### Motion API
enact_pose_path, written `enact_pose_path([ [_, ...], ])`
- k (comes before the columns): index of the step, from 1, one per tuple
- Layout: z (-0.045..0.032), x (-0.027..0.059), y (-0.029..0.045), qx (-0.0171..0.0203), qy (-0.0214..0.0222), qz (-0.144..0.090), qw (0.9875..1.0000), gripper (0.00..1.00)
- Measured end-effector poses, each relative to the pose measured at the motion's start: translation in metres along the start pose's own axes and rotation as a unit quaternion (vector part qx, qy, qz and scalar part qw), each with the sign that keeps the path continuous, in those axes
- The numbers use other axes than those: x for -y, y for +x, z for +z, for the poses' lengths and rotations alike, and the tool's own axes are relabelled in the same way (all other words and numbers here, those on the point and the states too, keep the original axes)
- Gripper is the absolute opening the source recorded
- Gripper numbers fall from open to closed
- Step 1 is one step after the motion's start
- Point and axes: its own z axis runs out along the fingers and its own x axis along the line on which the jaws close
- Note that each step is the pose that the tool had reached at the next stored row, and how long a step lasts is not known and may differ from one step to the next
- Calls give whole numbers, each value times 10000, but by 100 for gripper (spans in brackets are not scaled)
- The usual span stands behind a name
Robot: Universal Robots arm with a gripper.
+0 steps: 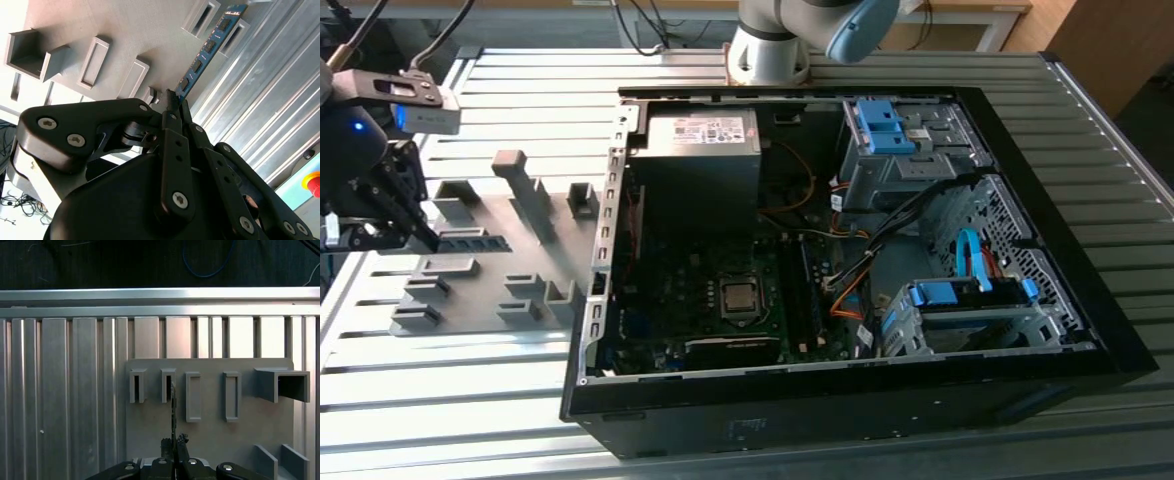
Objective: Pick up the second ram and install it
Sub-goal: 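Pick up the second ram and move it above second insertion slot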
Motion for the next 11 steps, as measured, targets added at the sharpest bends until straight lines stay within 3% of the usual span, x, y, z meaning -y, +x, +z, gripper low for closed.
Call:
enact_pose_path([
  [11,-27,1,0,0,-1,0,10000,14],
])
